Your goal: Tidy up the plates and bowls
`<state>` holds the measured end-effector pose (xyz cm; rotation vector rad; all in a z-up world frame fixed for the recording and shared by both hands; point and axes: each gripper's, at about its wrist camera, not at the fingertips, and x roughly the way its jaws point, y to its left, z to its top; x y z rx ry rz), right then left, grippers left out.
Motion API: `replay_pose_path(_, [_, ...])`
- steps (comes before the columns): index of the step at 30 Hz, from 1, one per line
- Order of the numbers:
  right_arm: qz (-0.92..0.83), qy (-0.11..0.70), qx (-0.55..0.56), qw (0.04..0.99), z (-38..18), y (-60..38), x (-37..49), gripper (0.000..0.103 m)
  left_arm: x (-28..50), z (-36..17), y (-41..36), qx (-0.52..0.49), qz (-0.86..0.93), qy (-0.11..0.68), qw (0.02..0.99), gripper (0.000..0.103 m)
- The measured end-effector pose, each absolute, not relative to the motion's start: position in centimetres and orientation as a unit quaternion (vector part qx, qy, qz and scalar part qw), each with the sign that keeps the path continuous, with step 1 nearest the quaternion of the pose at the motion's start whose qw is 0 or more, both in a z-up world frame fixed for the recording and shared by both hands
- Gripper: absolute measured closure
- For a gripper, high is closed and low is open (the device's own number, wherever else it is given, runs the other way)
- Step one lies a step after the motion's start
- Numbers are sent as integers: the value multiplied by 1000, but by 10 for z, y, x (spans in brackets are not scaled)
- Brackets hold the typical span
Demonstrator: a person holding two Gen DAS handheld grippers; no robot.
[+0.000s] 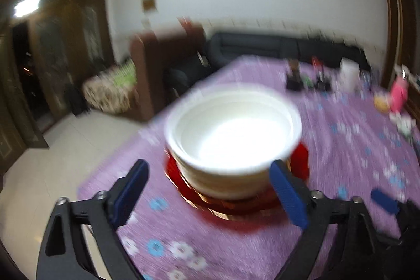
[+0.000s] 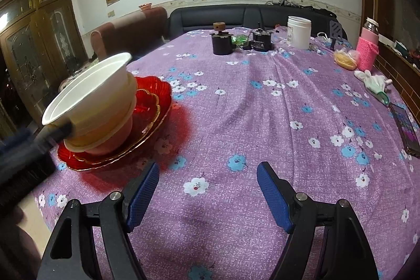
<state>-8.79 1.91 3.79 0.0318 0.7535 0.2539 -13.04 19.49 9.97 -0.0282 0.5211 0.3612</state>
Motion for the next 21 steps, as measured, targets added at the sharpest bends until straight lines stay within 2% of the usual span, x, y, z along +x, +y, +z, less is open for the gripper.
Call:
replay_pose_path(3, [133, 361, 3, 923, 41, 26, -88, 22, -144, 115, 202, -23, 177, 206, 962, 0])
replay_pose_path(11, [168, 345, -22, 923, 54, 45, -89, 22, -126, 111, 232, -55, 163, 275, 946, 0])
replay_pose_path(16, [206, 340, -29, 917, 61, 57, -90, 21, -121, 119, 238, -68, 161, 277, 945, 0])
replay_pose_path(21, [216, 337, -6, 917, 69, 46, -88, 21, -110, 133, 206, -41, 132, 272, 952, 0])
